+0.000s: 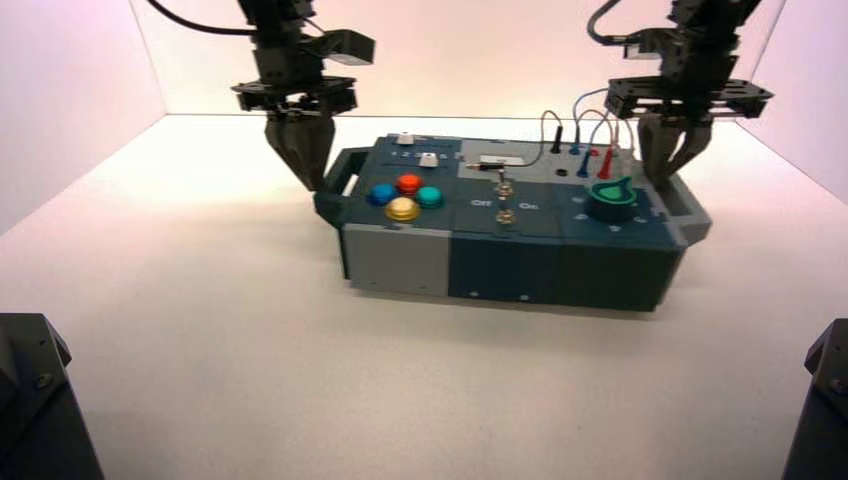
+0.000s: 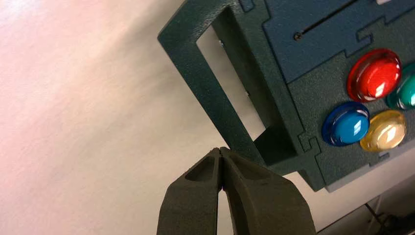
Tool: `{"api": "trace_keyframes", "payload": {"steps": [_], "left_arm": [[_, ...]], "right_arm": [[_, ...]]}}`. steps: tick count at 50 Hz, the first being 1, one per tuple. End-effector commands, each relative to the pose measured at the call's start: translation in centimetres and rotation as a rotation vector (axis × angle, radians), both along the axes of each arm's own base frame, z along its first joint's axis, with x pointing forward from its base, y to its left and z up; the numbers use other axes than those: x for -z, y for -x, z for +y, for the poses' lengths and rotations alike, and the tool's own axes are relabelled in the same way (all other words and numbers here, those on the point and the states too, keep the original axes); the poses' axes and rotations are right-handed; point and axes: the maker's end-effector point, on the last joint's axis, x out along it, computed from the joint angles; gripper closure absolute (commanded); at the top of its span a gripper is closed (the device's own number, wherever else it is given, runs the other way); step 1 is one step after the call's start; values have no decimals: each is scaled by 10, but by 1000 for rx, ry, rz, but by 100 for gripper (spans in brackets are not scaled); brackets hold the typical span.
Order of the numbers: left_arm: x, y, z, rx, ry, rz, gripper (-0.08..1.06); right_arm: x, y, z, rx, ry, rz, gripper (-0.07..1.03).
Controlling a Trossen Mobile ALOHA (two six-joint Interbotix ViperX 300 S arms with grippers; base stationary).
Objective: Move the box to the right.
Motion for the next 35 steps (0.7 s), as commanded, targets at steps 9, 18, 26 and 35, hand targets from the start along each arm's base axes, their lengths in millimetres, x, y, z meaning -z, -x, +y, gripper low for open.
{"api": "trace_keyframes", "payload": {"steps": [9, 18, 26, 35], "left_arm": [[-16, 5, -55, 94, 67, -39, 100], [-19, 3, -74, 122, 85, -38, 100], [-20, 2, -92, 143, 102, -26, 100], [-21, 1, -109, 162, 119, -23, 101]], "right_arm": [[12, 2, -14, 3, 32, 52, 99], [17, 1, -27, 20, 48, 71, 99], [21, 2, -35, 30, 58, 85, 99], [24, 2, -44, 46, 67, 95, 99]]}}
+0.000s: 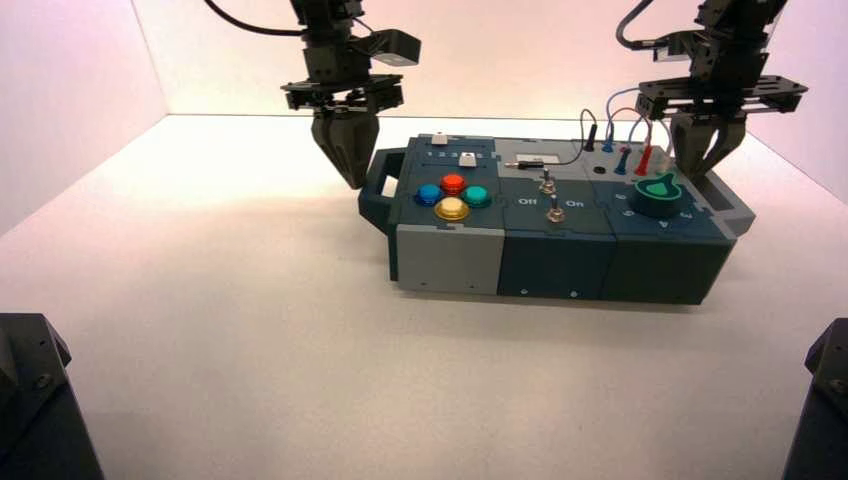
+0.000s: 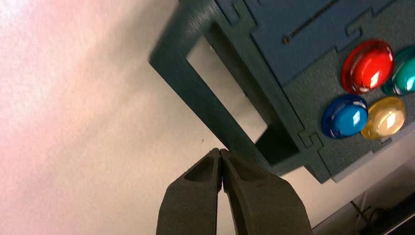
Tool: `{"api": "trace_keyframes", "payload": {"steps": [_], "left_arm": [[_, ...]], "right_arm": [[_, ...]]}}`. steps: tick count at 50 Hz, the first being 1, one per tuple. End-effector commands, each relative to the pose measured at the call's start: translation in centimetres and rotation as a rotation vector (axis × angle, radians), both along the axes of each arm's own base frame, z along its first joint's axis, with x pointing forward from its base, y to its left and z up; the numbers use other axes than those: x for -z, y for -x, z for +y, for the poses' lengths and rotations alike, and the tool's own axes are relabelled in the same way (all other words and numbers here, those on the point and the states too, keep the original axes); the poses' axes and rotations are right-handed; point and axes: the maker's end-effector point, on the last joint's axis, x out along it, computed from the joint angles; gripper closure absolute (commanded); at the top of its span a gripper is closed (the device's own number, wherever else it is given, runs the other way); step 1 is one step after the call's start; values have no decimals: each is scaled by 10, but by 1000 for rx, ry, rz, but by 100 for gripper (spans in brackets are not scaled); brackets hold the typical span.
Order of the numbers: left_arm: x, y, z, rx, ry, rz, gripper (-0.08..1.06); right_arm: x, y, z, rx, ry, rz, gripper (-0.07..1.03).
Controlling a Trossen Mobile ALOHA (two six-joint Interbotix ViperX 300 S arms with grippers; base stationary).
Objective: Move the box to the right.
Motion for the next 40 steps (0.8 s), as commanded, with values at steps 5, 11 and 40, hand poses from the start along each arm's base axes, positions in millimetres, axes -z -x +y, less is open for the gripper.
{"api": "trace_keyframes", "payload": {"steps": [5, 11, 40], "left_arm": [[-23, 10, -69, 97, 97, -45, 100], [-23, 10, -77, 103, 101, -41, 101], [-48, 2, -74, 106, 88, -98, 101]], "right_arm": [[20, 12, -9, 15, 11, 67, 99], [19, 13, -15, 25, 16, 72, 99], [-34, -3, -16, 12, 28, -22, 95]]}}
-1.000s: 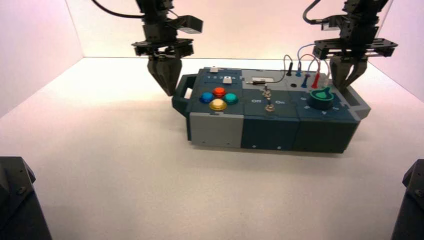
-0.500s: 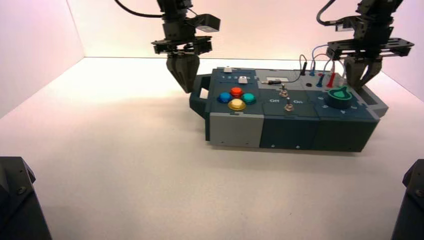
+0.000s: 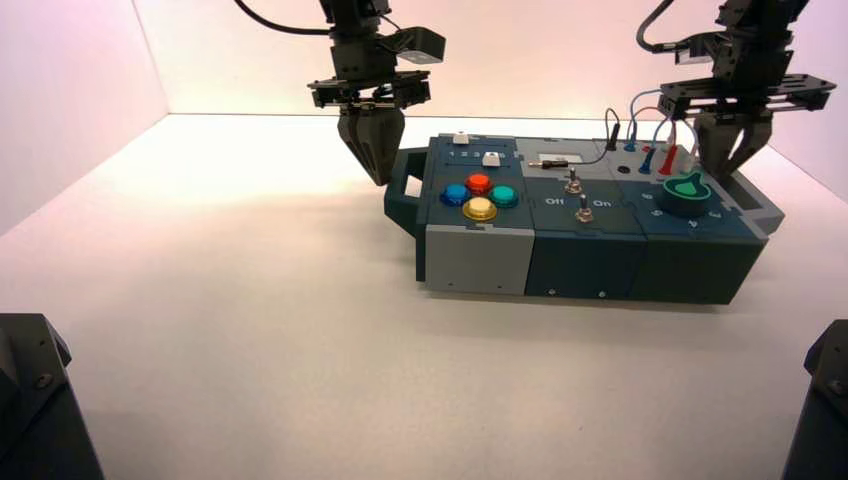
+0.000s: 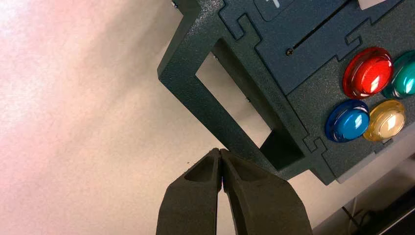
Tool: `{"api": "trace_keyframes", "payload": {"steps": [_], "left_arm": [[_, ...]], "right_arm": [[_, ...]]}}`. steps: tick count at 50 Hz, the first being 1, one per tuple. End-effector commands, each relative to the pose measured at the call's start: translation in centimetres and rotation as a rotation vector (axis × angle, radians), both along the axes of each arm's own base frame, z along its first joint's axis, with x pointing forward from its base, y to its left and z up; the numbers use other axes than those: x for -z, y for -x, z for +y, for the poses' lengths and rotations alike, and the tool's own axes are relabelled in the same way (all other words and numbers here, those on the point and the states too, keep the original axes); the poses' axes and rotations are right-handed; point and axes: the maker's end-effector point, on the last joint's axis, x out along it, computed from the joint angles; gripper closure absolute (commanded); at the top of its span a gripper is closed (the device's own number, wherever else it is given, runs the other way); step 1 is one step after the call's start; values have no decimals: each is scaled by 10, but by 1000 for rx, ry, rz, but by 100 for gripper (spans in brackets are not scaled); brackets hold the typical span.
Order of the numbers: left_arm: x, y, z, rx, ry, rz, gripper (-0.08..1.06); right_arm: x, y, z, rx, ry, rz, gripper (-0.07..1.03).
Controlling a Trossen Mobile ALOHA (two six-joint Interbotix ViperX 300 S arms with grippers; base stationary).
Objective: Move the box to the right.
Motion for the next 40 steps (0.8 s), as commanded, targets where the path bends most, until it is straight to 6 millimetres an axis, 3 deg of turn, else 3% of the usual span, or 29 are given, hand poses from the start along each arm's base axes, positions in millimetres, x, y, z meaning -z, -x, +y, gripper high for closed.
{"api": "trace_keyframes", "payload": {"steps": [1, 7, 20, 40], "left_arm": [[-45, 4, -47, 76, 74, -106, 101], [-47, -1, -43, 73, 47, -121, 101], [-60, -3, -35, 73, 33, -135, 101], [-74, -12, -24, 71, 24, -181, 101]], "right_arm": [[-21, -9, 6, -15, -5, -56, 95], [-33, -13, 7, -24, -6, -79, 95], [-35, -10, 12, -33, -8, -71, 96], [-58, -17, 12, -33, -5, -146, 96]]}}
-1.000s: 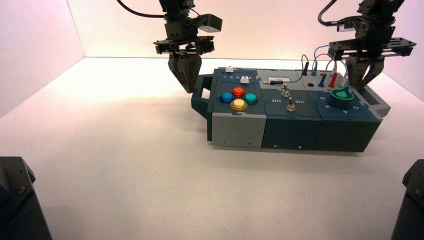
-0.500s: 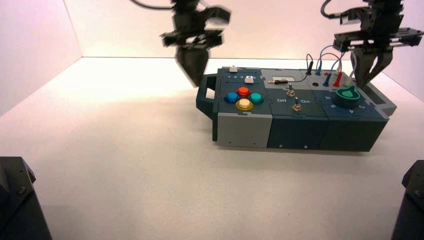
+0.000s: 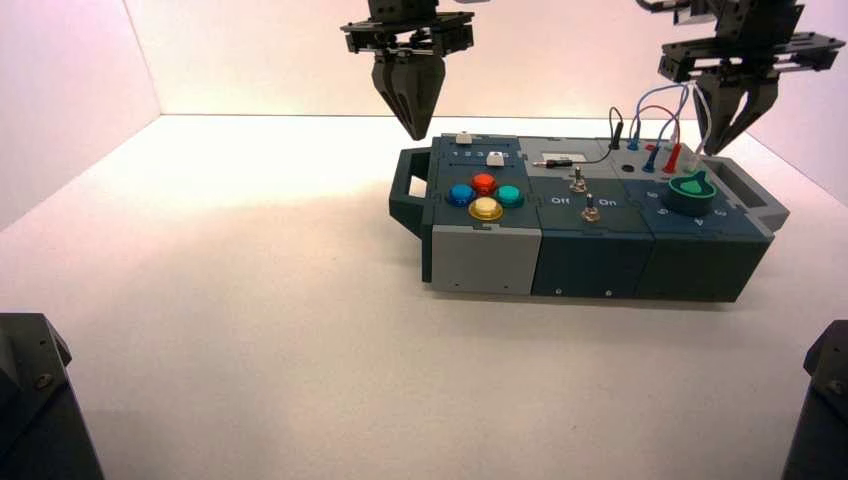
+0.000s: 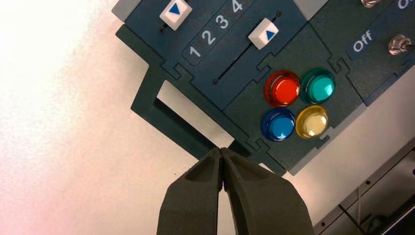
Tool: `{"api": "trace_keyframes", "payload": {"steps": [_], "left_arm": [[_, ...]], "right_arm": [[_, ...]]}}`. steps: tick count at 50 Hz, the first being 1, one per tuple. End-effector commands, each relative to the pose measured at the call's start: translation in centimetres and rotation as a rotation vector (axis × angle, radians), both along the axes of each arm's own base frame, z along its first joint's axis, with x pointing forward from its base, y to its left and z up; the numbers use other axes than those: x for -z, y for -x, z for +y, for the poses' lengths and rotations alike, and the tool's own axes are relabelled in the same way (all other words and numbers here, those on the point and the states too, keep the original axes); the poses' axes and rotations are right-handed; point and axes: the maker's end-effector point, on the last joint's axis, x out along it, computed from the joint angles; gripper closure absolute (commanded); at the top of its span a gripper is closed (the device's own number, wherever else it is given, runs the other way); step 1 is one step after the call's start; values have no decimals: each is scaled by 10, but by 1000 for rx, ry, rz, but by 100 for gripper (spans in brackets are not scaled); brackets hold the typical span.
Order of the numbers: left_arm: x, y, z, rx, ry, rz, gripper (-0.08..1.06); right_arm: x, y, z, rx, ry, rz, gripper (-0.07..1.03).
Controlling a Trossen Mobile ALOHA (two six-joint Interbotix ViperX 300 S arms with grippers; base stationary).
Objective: Move the box to the right.
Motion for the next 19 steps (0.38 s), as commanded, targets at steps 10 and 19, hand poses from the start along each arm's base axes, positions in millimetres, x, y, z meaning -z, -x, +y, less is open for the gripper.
{"api": "trace_keyframes", "payload": {"steps": [10, 19], "left_arm": [[-33, -16, -3, -6, 43, -79, 101], [-37, -21, -6, -5, 50, -87, 101]], "right_arm": [[-26, -6, 1, -2, 1, -95, 96], [-34, -9, 0, -5, 3, -119, 96]]}}
